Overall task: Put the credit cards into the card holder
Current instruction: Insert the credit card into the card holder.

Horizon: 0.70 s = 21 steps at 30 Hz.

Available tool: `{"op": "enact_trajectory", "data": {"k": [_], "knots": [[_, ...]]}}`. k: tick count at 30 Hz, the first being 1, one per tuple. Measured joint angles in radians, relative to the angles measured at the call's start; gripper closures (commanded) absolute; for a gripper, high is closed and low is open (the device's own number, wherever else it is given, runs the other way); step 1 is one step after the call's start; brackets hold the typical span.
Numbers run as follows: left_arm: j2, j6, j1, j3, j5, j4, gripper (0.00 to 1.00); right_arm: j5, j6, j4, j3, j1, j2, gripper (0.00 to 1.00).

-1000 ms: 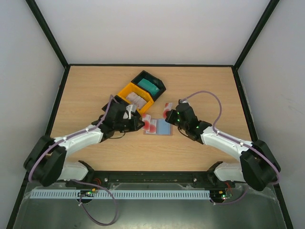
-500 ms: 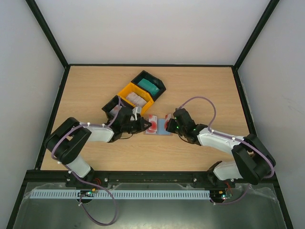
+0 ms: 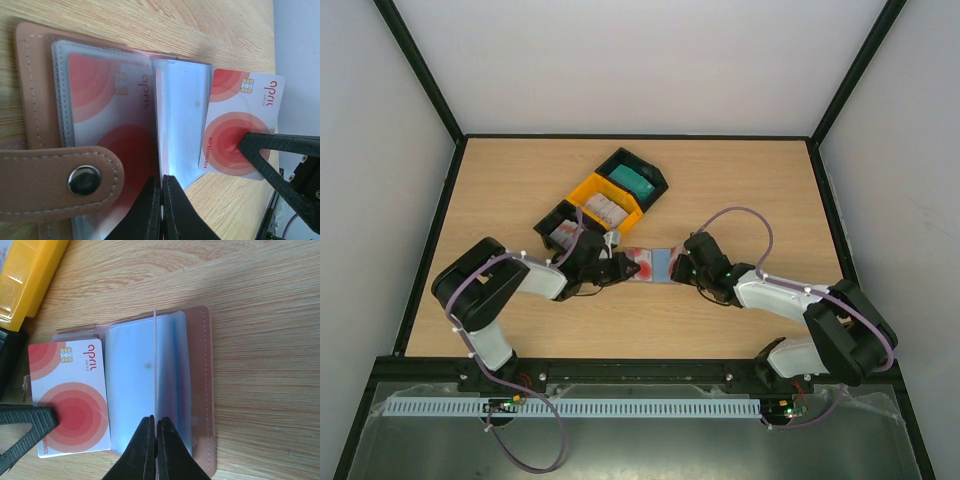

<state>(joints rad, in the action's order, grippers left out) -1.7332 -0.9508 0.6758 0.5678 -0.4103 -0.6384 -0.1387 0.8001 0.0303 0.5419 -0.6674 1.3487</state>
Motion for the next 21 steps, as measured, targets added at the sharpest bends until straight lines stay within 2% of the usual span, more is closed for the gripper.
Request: {"op": "enact_trajectory", "data": {"k": [21], "knots": [[-0.064,-0.041,-0.002,0.034,-0.040,-0.053,0.95,0.006,0.023,0.006,0.012,0.000,0.048,0.98]]}}
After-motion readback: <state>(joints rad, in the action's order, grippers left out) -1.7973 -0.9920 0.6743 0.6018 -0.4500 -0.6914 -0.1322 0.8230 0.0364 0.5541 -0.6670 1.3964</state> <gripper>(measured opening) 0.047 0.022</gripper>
